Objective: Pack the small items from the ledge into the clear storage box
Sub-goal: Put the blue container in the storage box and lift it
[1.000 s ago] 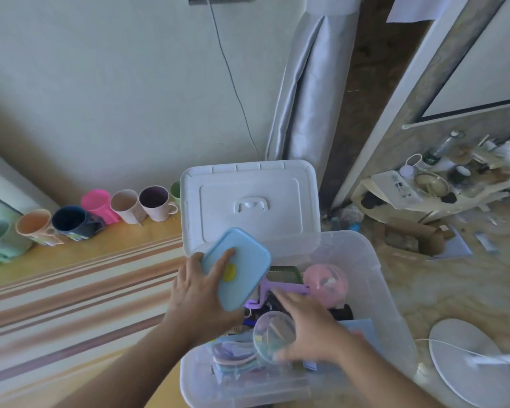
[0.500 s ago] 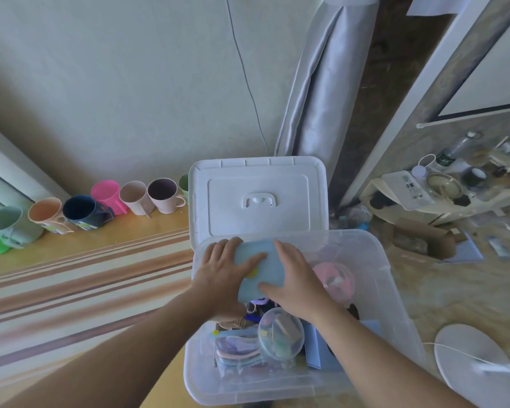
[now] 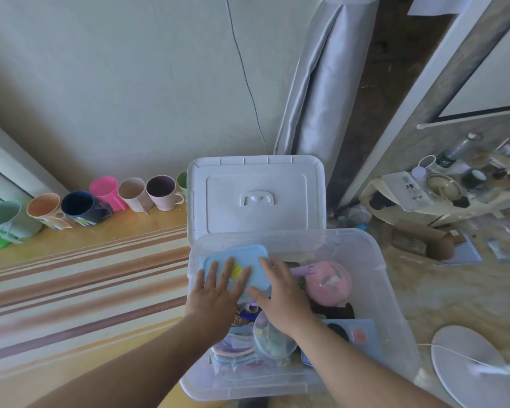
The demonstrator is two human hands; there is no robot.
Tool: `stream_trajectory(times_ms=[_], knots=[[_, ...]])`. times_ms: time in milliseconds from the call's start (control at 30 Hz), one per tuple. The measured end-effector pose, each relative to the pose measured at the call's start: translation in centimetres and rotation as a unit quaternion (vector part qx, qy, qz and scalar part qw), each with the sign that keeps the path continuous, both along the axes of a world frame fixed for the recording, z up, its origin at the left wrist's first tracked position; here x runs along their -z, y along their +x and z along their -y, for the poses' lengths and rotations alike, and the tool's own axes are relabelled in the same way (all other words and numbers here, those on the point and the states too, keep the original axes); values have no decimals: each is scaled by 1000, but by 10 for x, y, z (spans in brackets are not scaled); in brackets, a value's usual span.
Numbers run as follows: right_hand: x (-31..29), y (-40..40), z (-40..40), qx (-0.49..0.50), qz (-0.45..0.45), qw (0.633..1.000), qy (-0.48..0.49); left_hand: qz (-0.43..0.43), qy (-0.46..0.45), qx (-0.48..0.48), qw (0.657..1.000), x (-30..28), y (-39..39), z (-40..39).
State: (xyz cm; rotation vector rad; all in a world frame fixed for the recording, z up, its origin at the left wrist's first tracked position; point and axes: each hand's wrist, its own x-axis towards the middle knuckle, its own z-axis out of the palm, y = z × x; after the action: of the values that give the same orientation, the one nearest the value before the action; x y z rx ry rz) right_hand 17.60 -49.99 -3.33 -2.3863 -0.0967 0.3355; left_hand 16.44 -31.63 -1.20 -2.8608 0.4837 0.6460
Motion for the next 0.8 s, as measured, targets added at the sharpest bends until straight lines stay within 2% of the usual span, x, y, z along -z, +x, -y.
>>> stream_trajectory(times_ms=[100,200,300,367,433,500,533,600,667,800], knots=[[-5,2,17,-66,-5,996,-57,-40,-14,3,999,-9,8,2],[-23,-1,44,-121,28,986,-112,13,-59,29,998,-16,10,-9],[-46,-11,94,-63,140,978,-141,120,-158,13,980,-21,-3,-32],[-50,-21,143,30,203,965,-161,170,-219,-58,959,-14,-21,-50],[-49,-34,192,127,145,957,-215,155,-250,-193,936,-7,-40,-65],[-41,-48,224,189,20,950,-249,99,-255,-314,909,-1,-52,-71],[-36,-56,226,191,-43,951,-241,71,-262,-339,901,1,-53,-72],[-22,-73,217,163,-97,965,-180,42,-273,-319,907,-1,-51,-69],[-13,-83,205,167,-73,969,-167,48,-259,-285,922,-1,-46,-66],[-26,-83,190,178,-28,963,-201,57,-263,-271,924,1,-46,-75]])
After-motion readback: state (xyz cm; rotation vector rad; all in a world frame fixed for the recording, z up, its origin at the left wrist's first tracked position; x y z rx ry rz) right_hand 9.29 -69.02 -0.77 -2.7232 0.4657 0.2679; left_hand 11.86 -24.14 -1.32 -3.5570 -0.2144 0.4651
